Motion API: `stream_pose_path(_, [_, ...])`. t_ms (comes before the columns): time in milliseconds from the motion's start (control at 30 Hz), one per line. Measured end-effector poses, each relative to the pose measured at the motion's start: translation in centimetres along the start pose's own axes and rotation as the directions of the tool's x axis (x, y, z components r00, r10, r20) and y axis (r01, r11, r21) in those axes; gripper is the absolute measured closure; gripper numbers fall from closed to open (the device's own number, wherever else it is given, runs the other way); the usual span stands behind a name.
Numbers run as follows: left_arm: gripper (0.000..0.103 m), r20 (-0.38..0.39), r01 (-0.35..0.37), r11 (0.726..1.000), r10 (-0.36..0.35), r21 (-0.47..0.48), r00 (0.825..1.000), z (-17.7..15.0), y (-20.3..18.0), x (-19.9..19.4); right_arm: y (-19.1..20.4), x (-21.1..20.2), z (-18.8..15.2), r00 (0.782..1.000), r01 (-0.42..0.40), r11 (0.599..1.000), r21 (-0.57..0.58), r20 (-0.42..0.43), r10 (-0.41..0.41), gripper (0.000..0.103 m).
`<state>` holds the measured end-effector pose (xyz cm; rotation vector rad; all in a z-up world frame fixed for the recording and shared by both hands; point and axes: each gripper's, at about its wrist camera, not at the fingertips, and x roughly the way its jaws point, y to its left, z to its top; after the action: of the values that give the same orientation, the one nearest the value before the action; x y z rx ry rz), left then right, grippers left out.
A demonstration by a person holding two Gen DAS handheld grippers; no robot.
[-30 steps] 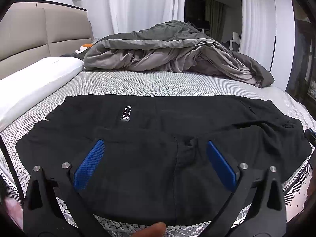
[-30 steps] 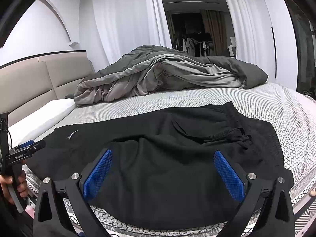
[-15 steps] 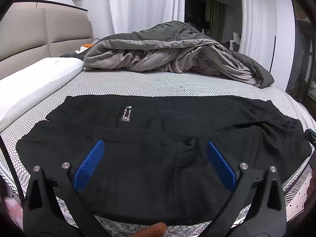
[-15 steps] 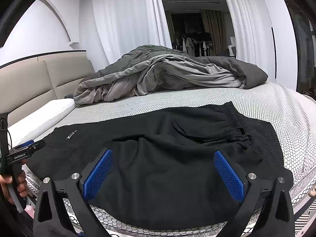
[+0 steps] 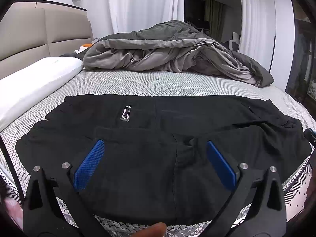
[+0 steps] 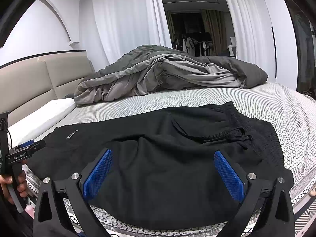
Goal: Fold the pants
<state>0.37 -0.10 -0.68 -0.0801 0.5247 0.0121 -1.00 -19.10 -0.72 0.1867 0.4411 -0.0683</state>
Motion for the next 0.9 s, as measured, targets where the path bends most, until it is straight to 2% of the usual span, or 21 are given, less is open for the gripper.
stream_pose_path(900, [0.001,0.001,-0.001,1.000,0.001,0.000,1.000,0.06,0.08,0.06,0.20,-0.06,0.11,1.000,0.005,1.000,-0.021,0.011,-0.005,0.000])
